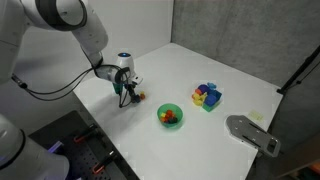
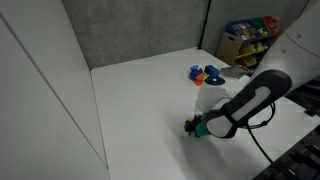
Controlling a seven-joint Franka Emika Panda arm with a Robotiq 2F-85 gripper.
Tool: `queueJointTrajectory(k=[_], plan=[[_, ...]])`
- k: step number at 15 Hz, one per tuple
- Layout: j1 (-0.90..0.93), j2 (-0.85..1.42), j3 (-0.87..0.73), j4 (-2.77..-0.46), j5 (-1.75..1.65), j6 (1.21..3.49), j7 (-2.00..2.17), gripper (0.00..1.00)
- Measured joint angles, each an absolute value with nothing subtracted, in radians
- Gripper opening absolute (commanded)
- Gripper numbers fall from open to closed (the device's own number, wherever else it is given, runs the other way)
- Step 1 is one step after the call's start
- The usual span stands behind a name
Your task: Put one small green block in the bowl
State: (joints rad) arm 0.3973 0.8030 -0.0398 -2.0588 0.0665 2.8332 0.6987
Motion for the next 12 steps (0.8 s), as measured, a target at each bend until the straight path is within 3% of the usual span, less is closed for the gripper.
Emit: queueJointTrajectory(k=[3, 5, 7, 8, 12], plan=[[0.397, 0.804, -0.044, -2.058, 0.07, 2.843, 0.699, 0.45], [0.397, 0.804, -0.045, -2.058, 0.071, 2.845, 0.699, 0.21], [0.397, 0.804, -0.046, -2.057, 0.071, 2.845, 0.699, 0.07], [0.397, 0.804, -0.046, -2.055, 0.071, 2.845, 0.699, 0.11], [0.393, 0.796, -0.046, -2.042, 0.071, 2.845, 0.697, 0.12]])
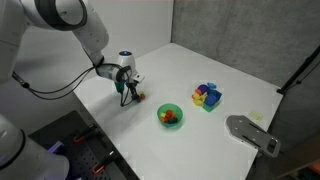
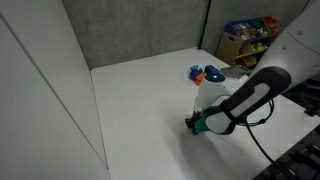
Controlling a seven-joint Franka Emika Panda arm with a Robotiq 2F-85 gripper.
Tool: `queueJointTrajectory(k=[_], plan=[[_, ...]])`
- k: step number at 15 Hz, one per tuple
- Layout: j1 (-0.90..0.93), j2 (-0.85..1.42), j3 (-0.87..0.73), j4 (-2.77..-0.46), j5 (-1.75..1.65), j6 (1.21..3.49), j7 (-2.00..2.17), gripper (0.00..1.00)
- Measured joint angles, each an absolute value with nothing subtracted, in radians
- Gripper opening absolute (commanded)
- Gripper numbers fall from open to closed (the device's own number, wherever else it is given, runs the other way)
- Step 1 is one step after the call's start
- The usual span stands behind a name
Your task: Put one small green block in the bowl
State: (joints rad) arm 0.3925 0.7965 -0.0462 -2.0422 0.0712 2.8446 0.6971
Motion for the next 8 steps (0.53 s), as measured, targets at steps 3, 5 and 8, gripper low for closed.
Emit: queueJointTrajectory(k=[3, 5, 8], plan=[[0.381, 0.768, -0.045, -2.031, 0.071, 2.816, 0.685, 0.12], [0.36, 0.739, -0.041, -2.02, 0.071, 2.774, 0.671, 0.12], [0.323, 0.696, -0.042, -2.004, 0.071, 2.701, 0.65, 0.11]])
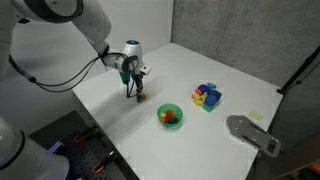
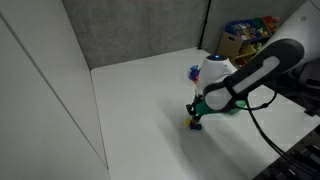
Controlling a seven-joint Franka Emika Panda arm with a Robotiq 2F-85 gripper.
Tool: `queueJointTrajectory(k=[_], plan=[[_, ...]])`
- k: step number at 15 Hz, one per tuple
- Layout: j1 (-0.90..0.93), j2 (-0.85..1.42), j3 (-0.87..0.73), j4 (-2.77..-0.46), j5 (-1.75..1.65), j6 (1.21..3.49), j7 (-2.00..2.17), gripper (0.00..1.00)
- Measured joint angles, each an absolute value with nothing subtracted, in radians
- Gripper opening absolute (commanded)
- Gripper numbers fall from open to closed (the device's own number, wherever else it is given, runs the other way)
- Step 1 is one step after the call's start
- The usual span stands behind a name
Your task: Put one small green block in the bowl
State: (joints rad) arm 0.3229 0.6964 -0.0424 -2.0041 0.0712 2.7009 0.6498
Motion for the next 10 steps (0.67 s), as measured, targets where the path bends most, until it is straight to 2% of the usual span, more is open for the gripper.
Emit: queueJointTrajectory(k=[10], plan=[[0.207, 0.627, -0.132, -1.975, 0.065, 2.54, 0.625, 0.12]])
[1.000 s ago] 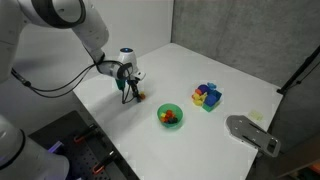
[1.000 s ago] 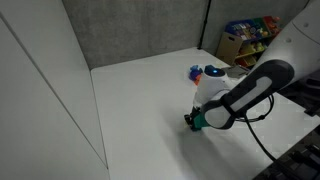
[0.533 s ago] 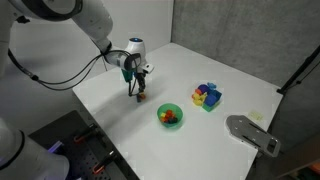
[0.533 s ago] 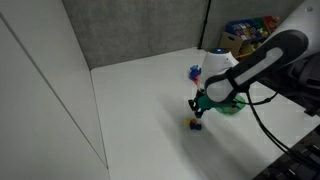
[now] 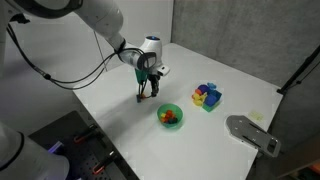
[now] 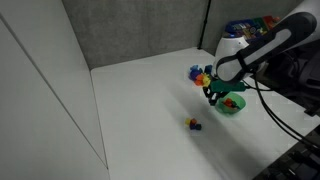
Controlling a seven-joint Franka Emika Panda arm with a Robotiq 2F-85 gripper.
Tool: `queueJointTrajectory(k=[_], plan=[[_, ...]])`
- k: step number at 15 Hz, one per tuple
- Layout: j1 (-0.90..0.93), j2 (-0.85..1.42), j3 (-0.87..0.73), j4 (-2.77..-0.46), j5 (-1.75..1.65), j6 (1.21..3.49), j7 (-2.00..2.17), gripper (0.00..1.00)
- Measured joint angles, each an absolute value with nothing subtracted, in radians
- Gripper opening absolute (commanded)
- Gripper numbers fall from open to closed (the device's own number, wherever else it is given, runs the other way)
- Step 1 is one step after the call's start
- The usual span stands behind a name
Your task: Put one small green block in the bowl
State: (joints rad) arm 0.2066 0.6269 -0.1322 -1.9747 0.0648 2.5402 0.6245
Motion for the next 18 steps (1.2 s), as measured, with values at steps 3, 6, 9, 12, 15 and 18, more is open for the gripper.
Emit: queueJointTrajectory(k=[3, 6, 9, 12, 15, 18], plan=[[0.188, 0.627, -0.177, -1.975, 0.044, 2.524, 0.625, 0.11], [0.173, 0.628, -0.213, -1.975, 0.023, 2.514, 0.625, 0.13], [0.165, 0.632, -0.234, -1.977, 0.005, 2.511, 0.626, 0.15], [0.161, 0.635, -0.245, -1.985, 0.003, 2.511, 0.626, 0.55], [0.158, 0.636, -0.251, -1.994, 0.003, 2.511, 0.627, 0.78], [0.157, 0.635, -0.255, -1.996, 0.003, 2.511, 0.626, 1.0]])
